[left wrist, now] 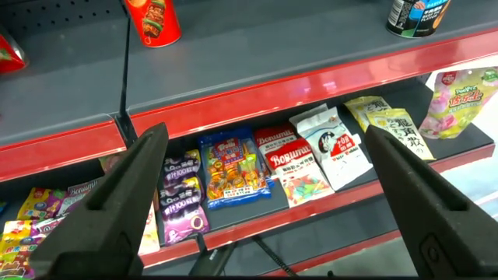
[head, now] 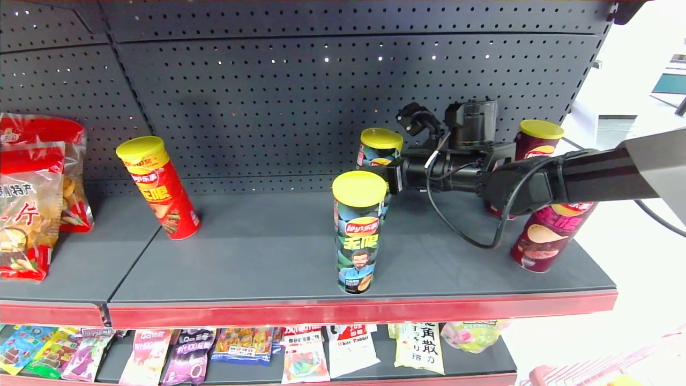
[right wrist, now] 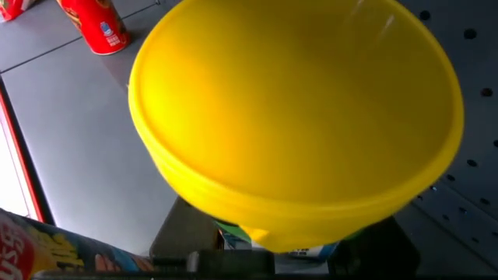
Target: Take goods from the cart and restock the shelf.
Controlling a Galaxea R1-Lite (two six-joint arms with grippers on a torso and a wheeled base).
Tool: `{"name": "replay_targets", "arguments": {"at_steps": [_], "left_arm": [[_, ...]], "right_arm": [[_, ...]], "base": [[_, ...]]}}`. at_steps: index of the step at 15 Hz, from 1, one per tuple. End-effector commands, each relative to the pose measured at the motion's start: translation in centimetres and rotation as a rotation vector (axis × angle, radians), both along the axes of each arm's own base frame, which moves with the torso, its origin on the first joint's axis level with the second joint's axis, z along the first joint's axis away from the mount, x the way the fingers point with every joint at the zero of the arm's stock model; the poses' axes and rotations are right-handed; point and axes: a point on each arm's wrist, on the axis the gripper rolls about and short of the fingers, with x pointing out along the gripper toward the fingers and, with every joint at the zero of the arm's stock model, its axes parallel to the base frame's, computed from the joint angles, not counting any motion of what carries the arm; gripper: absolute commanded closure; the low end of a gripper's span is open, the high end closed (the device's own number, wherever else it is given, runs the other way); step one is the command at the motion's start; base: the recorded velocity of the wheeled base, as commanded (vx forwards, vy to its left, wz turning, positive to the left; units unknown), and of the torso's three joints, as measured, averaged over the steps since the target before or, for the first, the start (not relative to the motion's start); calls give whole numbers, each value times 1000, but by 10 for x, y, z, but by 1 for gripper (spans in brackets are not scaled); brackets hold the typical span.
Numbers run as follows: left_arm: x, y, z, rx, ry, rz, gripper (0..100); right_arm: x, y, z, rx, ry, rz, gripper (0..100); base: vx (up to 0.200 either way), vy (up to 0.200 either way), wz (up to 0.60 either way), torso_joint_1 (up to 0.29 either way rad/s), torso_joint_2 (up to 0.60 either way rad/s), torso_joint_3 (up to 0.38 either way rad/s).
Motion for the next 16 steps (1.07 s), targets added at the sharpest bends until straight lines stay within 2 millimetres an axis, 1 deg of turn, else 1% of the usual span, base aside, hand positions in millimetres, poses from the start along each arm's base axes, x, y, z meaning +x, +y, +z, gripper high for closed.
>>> {"name": "replay_targets", "arguments": {"at_steps": [1, 10, 11, 16], "left_arm": [[0, 0, 0, 1, 2, 0, 0], [0, 0, 0, 1, 2, 0, 0], [0, 0, 0, 1, 2, 0, 0], [0, 0, 0, 0, 1, 0, 0]], "right_arm": [[0, 1, 0, -1, 0, 2, 100], [0, 7, -8, -10, 15, 12, 100], [0, 7, -8, -10, 13, 12, 0], [-1, 7, -6, -8, 6, 6, 0]], "base": [[0, 0, 0, 0, 0, 0], [0, 0, 0, 0, 0, 0], [0, 0, 0, 0, 0, 0], [0, 0, 0, 0, 0, 0]]}}
